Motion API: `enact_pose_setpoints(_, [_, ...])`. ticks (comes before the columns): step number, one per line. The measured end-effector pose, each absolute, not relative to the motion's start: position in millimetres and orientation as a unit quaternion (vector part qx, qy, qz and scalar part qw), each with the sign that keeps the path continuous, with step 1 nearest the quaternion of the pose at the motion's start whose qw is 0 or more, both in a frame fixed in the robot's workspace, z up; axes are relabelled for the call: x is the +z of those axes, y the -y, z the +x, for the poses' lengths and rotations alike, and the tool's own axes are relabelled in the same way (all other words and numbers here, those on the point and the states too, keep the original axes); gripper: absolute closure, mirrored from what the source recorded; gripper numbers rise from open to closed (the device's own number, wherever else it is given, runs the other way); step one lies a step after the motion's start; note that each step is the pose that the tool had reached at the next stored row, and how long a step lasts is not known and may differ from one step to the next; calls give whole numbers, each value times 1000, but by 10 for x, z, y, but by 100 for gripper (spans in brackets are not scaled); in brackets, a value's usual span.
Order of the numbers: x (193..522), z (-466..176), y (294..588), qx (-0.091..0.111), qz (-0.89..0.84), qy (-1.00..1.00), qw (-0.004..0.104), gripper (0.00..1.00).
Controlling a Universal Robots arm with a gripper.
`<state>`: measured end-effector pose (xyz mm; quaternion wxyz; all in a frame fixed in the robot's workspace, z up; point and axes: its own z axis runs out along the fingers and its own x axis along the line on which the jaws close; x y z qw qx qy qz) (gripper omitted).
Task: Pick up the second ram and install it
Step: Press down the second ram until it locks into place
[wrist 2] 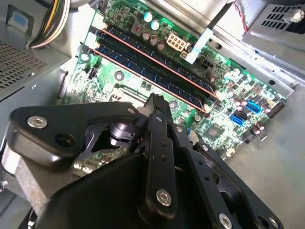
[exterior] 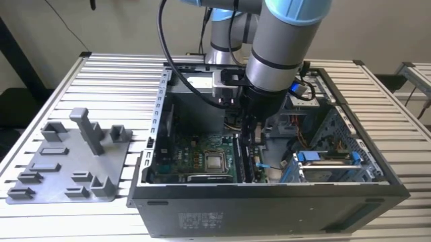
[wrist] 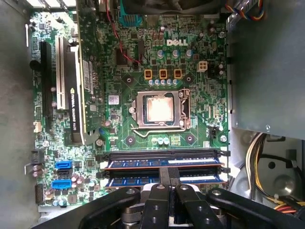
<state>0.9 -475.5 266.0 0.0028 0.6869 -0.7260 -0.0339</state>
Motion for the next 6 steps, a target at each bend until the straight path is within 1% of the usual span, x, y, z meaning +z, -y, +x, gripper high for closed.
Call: enact_pose_setpoints(6, [2660, 9, 4755, -35, 687, 726, 4, 89])
